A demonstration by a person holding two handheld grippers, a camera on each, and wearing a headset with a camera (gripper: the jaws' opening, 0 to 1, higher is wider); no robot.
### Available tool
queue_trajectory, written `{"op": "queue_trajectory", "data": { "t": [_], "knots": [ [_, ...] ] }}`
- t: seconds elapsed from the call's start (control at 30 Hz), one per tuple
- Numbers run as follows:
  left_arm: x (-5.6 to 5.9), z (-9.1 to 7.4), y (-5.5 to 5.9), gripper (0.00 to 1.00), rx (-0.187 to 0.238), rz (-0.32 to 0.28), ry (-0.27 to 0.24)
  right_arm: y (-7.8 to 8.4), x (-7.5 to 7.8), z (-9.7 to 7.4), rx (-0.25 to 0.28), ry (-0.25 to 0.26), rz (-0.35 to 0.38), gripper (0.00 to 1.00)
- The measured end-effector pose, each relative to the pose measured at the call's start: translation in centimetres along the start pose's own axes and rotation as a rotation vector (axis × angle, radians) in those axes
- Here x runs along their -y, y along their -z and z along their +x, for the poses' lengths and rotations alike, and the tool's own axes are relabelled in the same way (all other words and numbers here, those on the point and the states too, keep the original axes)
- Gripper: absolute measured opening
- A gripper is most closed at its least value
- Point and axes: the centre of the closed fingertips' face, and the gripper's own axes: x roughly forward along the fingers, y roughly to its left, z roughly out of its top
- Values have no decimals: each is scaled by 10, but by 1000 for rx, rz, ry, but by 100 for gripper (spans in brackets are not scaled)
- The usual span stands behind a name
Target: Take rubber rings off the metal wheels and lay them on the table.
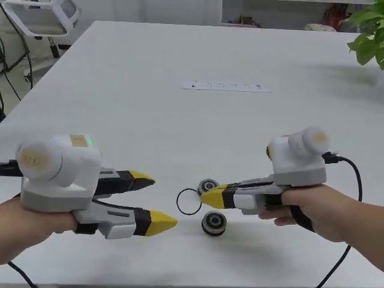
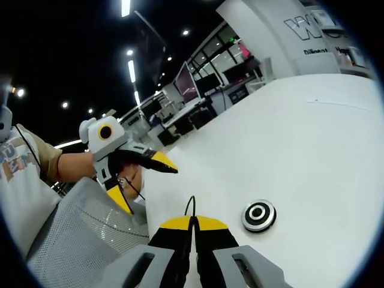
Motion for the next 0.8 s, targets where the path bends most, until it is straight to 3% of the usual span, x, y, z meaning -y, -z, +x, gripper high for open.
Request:
{"op": "queue_trajectory", "data": {
  "t": [0.2, 0.8],
  "knots": [
    [5, -4, 3, 59, -6, 16, 9, 2, 1, 8, -15, 7, -8, 0],
    [-2, -12, 14, 57, -28, -14, -14, 19, 5, 31, -102, 41, -77, 0]
  ]
}}
